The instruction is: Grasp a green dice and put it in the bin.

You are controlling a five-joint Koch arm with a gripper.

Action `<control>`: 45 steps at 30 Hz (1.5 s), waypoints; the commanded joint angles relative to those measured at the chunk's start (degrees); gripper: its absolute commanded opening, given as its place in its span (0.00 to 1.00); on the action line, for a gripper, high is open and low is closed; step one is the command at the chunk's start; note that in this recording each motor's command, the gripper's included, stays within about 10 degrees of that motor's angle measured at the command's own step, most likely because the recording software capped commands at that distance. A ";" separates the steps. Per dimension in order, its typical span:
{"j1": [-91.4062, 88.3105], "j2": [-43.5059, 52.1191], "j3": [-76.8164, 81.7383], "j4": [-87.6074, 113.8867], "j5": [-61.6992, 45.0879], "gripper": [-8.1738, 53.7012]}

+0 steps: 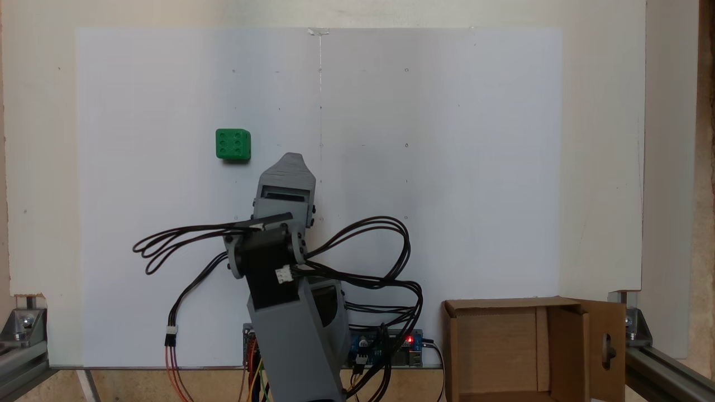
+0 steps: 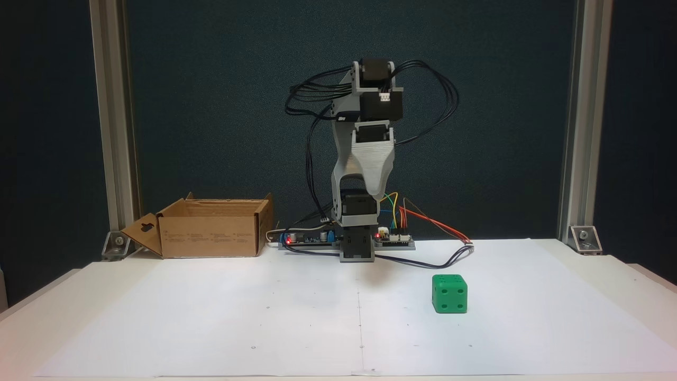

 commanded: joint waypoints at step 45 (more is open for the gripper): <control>-16.70 -25.75 -26.10 0.26 19.42 0.83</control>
